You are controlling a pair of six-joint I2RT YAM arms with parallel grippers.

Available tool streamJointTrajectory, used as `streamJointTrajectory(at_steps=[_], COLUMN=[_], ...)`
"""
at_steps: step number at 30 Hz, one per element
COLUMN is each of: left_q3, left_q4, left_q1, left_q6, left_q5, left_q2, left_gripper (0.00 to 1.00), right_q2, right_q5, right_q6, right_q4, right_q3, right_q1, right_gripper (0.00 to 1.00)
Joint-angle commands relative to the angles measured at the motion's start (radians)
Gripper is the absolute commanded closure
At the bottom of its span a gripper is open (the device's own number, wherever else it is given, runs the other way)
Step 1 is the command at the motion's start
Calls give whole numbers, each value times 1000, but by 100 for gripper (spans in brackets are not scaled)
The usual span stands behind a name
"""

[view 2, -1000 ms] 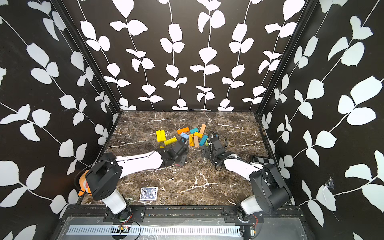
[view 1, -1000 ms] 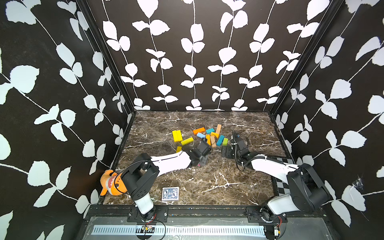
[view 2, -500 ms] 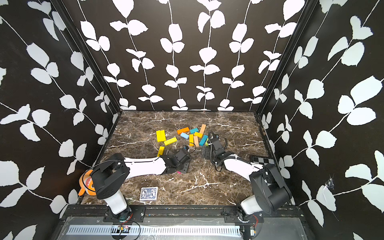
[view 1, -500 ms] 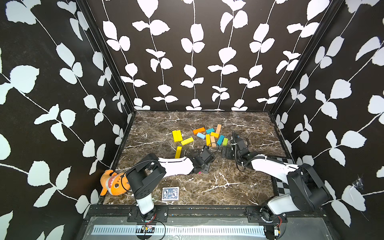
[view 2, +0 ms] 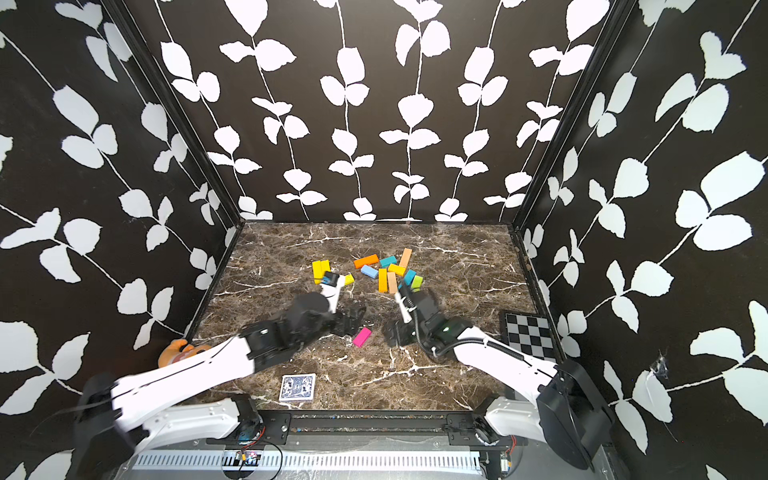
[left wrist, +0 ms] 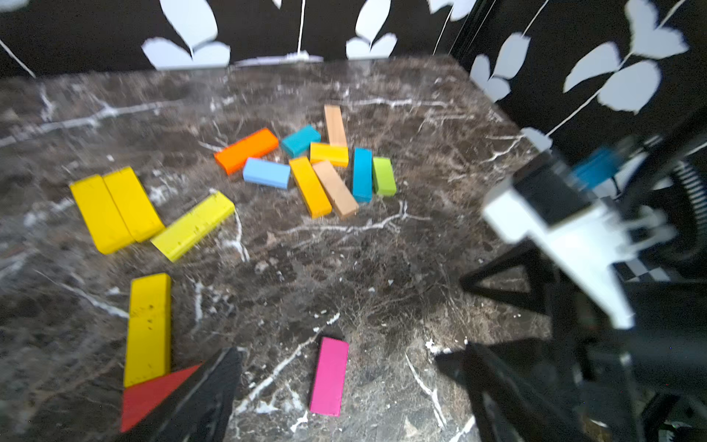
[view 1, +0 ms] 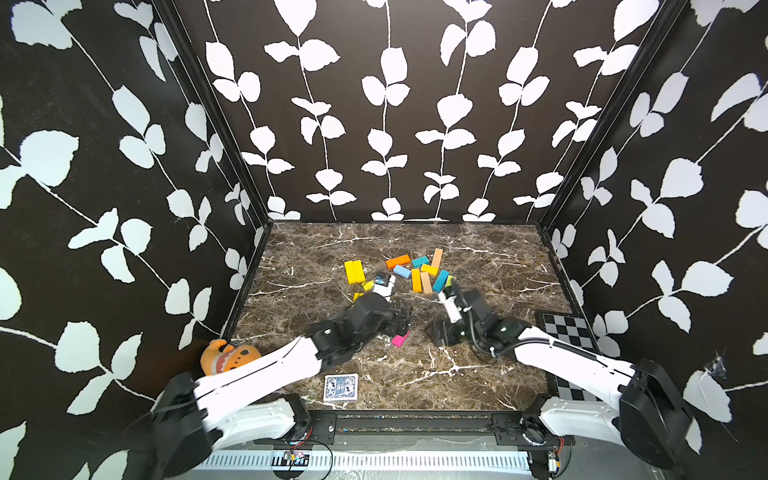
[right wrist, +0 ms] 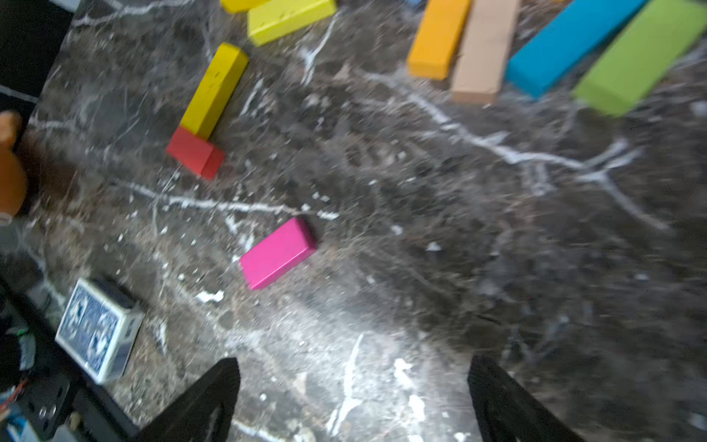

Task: Assemble the letter h with building blocks
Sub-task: Place the building block at the center of the board.

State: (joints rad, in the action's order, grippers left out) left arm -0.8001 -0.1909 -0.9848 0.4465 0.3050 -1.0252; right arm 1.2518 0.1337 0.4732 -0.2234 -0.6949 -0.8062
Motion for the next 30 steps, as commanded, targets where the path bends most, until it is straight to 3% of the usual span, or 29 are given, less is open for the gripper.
streamJointTrajectory(at_steps=[1,10,30], left_q3=[16,119,128], left_q4=[-98,-121,-165], left_q1=[6,6,6], left_q6=[-54,-92,-149], left_q5=[47,55,87], left_q2=[89,324,354], left_gripper=[1,1,1], right_q2=[65,274,507], right_q5=[29,-36,56], right_q6=[-28,12,90], right_q4=[-12,55,176], right_q3=[-22,-122,-265], right_q1=[-103,-243,-248], right_gripper=[7,6,9])
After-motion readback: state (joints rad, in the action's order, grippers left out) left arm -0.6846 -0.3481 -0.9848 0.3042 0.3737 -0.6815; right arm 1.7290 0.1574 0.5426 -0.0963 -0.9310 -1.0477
